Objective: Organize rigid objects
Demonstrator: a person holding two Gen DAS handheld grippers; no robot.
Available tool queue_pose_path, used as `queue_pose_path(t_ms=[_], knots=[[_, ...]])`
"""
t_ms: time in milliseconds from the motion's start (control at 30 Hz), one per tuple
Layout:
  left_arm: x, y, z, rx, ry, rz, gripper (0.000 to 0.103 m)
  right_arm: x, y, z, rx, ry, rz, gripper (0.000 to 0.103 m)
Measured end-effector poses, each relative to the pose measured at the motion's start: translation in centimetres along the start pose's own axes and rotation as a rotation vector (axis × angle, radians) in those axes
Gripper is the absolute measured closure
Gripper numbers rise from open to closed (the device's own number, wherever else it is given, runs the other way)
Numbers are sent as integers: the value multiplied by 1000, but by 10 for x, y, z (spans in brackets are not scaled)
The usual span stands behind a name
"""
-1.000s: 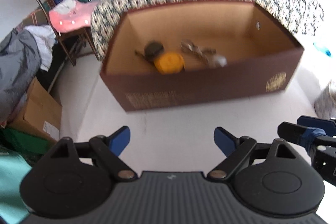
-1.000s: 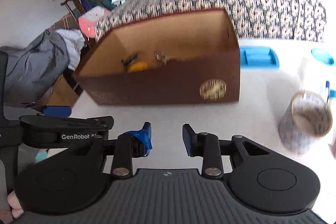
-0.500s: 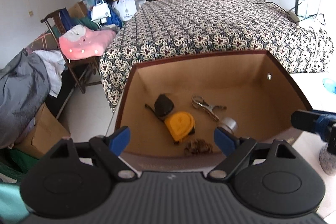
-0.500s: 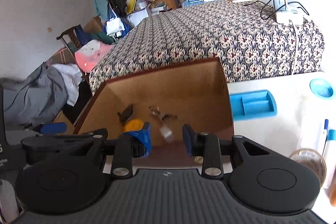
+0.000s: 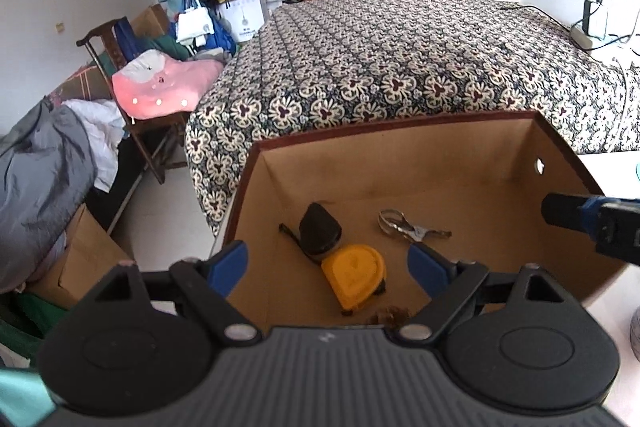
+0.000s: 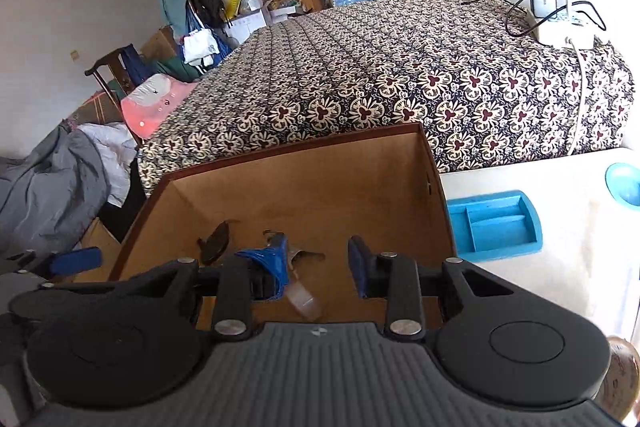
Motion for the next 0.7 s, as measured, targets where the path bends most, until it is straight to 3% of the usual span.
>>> queue_pose_path(t_ms=[467, 700], knots=[[9, -42, -9, -29, -19, 8, 14, 21, -60, -5, -139, -32, 44, 87], [13, -62, -17, -20, -14, 4, 14, 21, -73, 1, -149, 11, 72, 87]])
Point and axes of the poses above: each gripper's, at about its wrist camera, not at the fingertips, and y roughly against the way its jaws point, x to its right, z to its underside, the point moved 3 cm from there along -y, roughly the way its jaws point, and after that the axes turned 7 degrees about -z, right-handed, at the moved point
